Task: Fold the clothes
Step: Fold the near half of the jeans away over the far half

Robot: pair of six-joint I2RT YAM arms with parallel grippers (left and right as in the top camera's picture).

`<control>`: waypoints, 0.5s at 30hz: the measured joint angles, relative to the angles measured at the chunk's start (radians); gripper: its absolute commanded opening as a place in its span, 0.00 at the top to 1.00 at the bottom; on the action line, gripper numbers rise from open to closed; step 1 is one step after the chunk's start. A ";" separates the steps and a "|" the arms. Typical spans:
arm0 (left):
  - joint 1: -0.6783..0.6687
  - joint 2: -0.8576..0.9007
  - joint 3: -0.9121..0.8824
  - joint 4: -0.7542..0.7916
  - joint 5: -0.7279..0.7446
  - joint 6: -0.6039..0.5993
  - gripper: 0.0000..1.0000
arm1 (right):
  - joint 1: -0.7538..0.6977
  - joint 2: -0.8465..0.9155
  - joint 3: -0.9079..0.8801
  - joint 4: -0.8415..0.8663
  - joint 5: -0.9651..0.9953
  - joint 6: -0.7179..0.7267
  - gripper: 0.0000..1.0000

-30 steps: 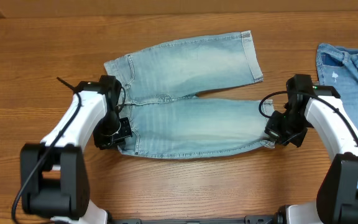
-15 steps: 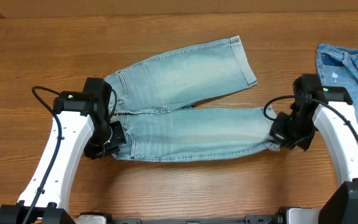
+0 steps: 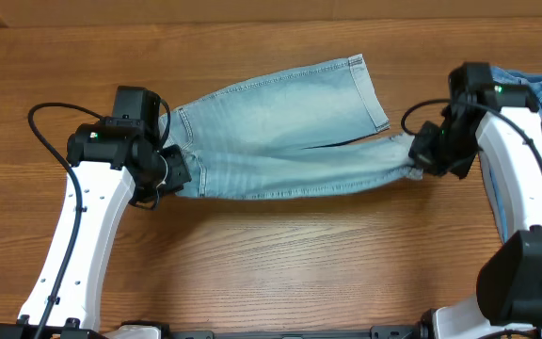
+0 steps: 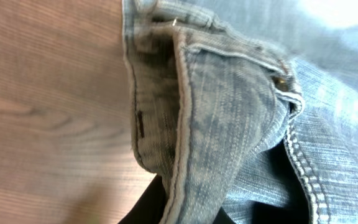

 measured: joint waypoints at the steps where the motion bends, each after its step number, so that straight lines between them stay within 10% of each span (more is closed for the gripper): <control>1: 0.002 0.000 0.001 0.015 -0.002 0.000 0.85 | 0.000 0.018 0.032 0.001 -0.004 -0.002 0.96; 15: 0.114 0.074 0.001 0.270 -0.026 -0.015 0.81 | 0.072 0.143 0.093 0.257 -0.077 0.031 0.96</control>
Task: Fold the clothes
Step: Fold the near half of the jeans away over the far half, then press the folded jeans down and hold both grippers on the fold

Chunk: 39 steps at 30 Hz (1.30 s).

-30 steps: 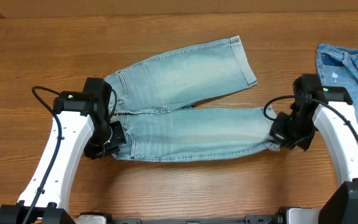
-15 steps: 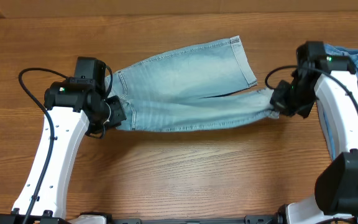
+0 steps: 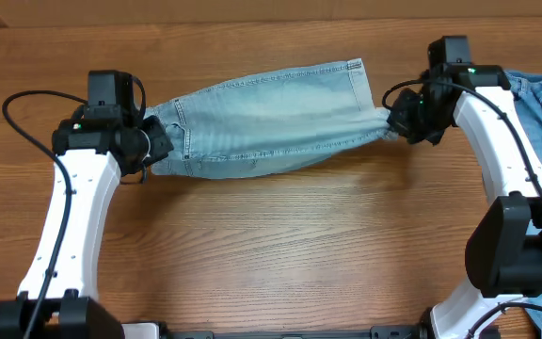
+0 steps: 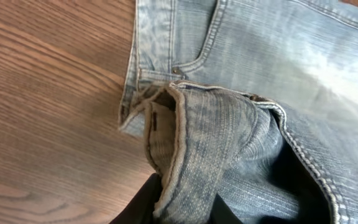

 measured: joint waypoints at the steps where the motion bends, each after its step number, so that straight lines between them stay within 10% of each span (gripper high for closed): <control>1: 0.004 0.013 0.000 0.009 -0.002 0.000 0.81 | 0.007 0.004 0.000 0.020 0.001 0.003 0.96; 25: 0.010 0.224 0.002 0.416 -0.130 0.000 0.74 | 0.074 0.154 0.000 0.476 0.018 0.086 0.96; 29: 0.010 0.224 0.003 0.459 -0.151 -0.002 0.13 | 0.076 0.190 0.001 0.502 0.022 0.091 0.04; 34: 0.031 0.226 0.079 0.475 -0.163 0.058 0.07 | 0.077 0.215 0.008 0.574 0.026 0.043 0.00; 39: 0.038 0.231 0.336 0.161 -0.117 0.129 0.76 | 0.077 0.216 0.113 0.325 0.029 -0.150 0.14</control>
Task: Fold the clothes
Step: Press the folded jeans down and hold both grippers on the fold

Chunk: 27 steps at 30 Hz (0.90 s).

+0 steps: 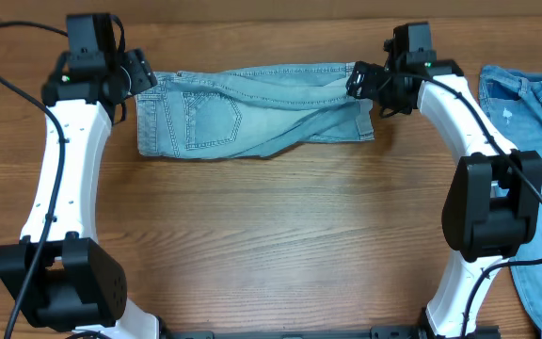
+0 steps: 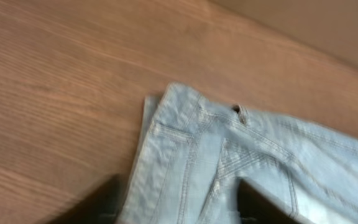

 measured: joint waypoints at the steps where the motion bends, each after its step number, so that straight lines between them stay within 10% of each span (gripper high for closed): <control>1: -0.005 0.000 0.022 -0.055 0.020 0.008 0.81 | 0.000 0.000 0.034 -0.079 0.002 -0.011 0.32; 4: -0.035 0.008 0.019 -0.180 0.059 0.019 0.80 | 0.000 0.000 0.095 -0.218 0.006 -0.041 0.96; 20: -0.046 0.380 -0.012 0.111 0.083 0.015 0.70 | 0.103 0.000 0.096 -0.194 -0.073 -0.218 0.95; 21: -0.046 0.380 -0.012 0.117 0.083 0.015 0.67 | 0.104 0.000 0.093 -0.195 -0.064 -0.222 0.62; 23: -0.047 0.380 -0.012 0.118 0.083 0.015 0.62 | 0.104 0.001 0.088 -0.211 -0.025 -0.222 0.44; 27: -0.047 0.380 -0.012 0.118 0.083 0.012 0.46 | 0.090 0.002 0.088 -0.217 0.088 -0.072 0.44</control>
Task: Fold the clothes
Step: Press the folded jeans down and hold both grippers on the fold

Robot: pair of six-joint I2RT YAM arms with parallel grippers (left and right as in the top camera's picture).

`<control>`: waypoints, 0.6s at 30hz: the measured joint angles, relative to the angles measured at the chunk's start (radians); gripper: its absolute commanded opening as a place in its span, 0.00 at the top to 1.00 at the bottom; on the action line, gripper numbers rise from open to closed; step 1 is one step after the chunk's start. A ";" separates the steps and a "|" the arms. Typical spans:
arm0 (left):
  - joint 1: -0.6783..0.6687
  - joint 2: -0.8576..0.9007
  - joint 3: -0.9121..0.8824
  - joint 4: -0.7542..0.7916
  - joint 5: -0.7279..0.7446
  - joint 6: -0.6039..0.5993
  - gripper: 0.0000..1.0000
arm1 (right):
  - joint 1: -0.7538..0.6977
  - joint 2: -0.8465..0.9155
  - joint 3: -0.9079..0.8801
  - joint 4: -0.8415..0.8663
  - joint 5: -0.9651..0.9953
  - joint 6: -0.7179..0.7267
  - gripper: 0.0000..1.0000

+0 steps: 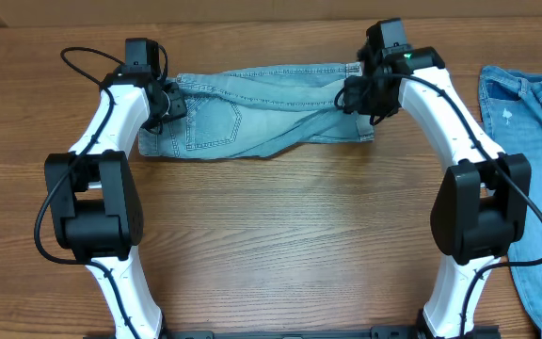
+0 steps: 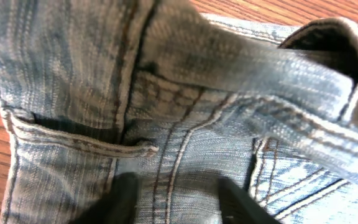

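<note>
Light blue jeans (image 1: 252, 104) lie folded lengthwise along the far side of the table, waist to the left and hems to the right. My left gripper (image 1: 169, 102) hovers over the waist end. In the left wrist view it (image 2: 176, 204) is open, its dark fingers (image 2: 120, 200) spread just over the denim (image 2: 185, 124) near a pocket seam. My right gripper (image 1: 354, 94) sits on the hem end of the legs; whether its fingers are apart cannot be made out from overhead.
A second pair of blue jeans (image 1: 530, 122) lies at the right edge of the wooden table (image 1: 271, 235). Black cables trail from both arms near the far edge.
My left gripper has moved from the far left corner of the waistband to the right and nearer, onto the waist area. The right gripper shifted slightly nearer. The jeans lie as before.
At first my left gripper was shut on the waistband and the right held a leg end, the jeans spread mid-table. Then both ends were farther back, legs closer together. Later the jeans lay folded lengthwise at the far side, left gripper open, as now.
</note>
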 measured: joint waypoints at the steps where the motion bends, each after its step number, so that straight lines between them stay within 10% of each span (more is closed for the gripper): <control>1: 0.000 0.000 0.000 0.002 0.000 0.001 0.46 | -0.007 0.002 0.000 0.001 0.007 0.047 0.44; 13: -0.002 0.000 0.000 0.029 0.003 0.000 0.41 | -0.016 0.014 -0.100 0.205 0.011 0.257 0.34; 18: -0.002 0.000 0.000 0.029 0.003 0.000 0.41 | -0.016 0.014 -0.132 0.262 0.010 0.282 0.76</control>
